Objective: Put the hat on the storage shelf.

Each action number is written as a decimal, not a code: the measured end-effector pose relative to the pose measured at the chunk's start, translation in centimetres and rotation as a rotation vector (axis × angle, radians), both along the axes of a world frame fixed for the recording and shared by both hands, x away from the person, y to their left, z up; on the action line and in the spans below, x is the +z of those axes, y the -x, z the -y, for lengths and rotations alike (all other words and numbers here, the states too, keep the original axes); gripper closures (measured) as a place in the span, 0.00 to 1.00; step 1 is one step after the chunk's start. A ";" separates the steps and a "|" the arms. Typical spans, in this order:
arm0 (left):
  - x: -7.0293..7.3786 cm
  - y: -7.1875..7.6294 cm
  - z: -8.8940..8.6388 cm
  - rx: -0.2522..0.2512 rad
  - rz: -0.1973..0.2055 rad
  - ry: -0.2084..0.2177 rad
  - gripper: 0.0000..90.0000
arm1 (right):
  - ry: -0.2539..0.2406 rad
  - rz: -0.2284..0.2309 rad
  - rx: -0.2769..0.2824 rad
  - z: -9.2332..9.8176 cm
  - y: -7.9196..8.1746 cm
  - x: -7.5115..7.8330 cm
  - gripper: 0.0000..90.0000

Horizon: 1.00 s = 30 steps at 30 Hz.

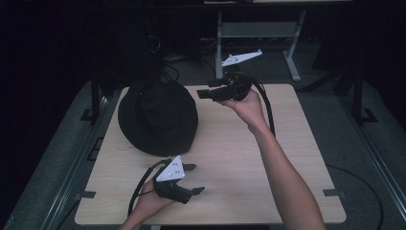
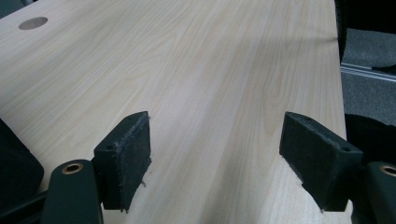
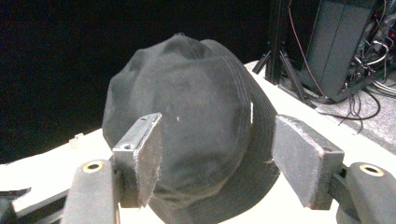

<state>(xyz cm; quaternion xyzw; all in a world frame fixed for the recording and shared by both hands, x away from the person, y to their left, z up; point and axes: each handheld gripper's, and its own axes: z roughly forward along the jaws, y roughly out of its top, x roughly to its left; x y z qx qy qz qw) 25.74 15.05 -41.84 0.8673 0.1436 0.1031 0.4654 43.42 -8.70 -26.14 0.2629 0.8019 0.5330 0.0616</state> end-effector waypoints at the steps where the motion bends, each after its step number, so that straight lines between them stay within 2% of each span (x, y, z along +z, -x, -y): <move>1: 0.0 0.0 0.0 0.000 -0.003 -0.002 0.26 | 0.002 0.000 -0.001 0.2 0.1 -0.1 0.35; 6: 0.0 -0.1 -0.1 0.000 0.005 -0.007 0.26 | 0.000 -0.010 -0.016 1.2 0.7 -0.6 0.33; 14: -0.1 -0.1 -0.1 0.011 -0.006 -0.001 0.25 | -0.007 -0.023 -0.038 3.2 1.6 -1.6 0.29; 30: -0.1 -0.2 -0.2 0.018 -0.007 -0.004 0.23 | -0.002 -0.045 -0.074 6.7 3.6 -3.3 0.27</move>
